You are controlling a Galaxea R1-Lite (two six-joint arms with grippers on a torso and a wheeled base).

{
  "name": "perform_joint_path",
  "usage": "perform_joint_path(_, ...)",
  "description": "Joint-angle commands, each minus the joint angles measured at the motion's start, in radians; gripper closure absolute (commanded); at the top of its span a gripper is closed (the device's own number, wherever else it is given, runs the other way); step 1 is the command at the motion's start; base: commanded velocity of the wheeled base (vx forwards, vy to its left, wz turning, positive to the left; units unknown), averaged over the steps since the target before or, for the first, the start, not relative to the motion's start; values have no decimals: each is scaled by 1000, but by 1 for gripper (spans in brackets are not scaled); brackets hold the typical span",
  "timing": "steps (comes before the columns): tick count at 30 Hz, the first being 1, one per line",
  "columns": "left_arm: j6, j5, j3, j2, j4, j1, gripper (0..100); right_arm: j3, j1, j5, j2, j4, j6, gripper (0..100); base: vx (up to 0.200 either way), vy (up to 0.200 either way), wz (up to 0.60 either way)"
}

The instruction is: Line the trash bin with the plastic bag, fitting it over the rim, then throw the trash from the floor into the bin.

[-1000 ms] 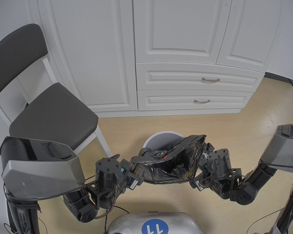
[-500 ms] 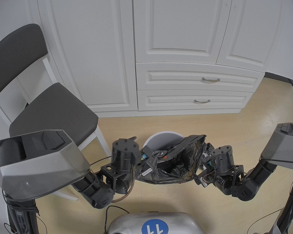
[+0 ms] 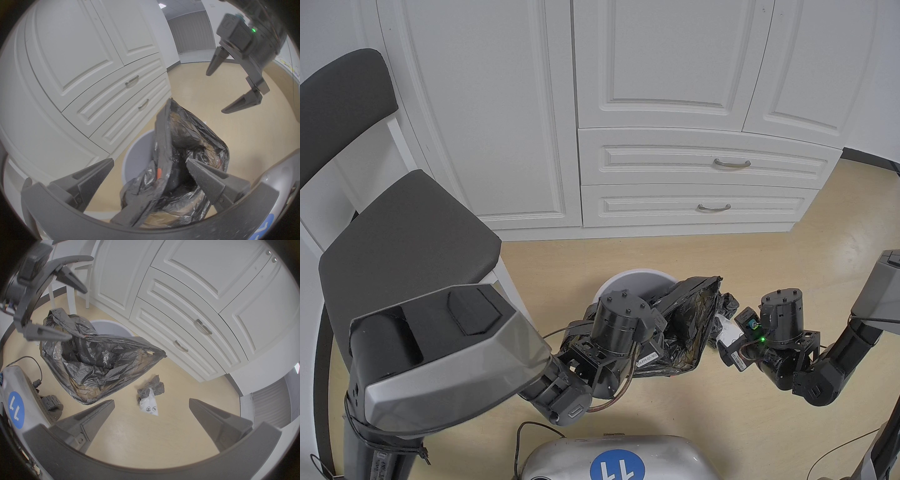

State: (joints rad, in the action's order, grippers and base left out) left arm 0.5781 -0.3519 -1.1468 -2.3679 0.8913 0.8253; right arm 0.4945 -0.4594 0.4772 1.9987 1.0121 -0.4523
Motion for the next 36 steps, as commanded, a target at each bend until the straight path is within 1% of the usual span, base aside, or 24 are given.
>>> perform_joint_path(1,0,-2,-17,-50,0,14,0,-7,4,0,-5,0,0,0,0,0,0)
perform_joint_path(4,2,-10,-30,-70,0,14,0,-7,4,0,-5,0,0,0,0,0,0)
perform_joint_path(7,16,-44,-57,-100,3,5,0,-7,4,0,2,0,0,0,0,0,0)
perform_joint_path(12,19,-53,-96,-129,2,-8,0,-5,5,0,9,0,-2,0,0,0,0)
perform_joint_path(15,20,-53,-137,-160,0,-31,0,-2,13,-2,22,0,-2,0,0,0,0)
perform_joint_path(16,20,-53,-146,-166,0,-37,100,-1,15,-3,22,0,-2,0,0,0,0)
perform_joint_path(25,17,-53,-205,-179,2,-84,100,6,22,-3,26,0,-2,0,0,0,0)
perform_joint_path(28,12,-53,-248,-169,3,-127,100,15,22,-3,31,0,0,0,0,0,0)
perform_joint_path(29,12,-53,-248,-169,3,-127,100,15,22,-3,31,0,0,0,0,0,0)
perform_joint_path(31,11,-53,-289,-166,2,-164,100,19,22,-2,40,3,0,0,0,0,0)
perform_joint_path(32,11,-53,-294,-166,2,-167,100,21,22,-2,41,3,1,0,0,0,0)
perform_joint_path(36,9,-53,-364,-177,-3,-212,100,36,22,4,74,49,1,0,0,0,0)
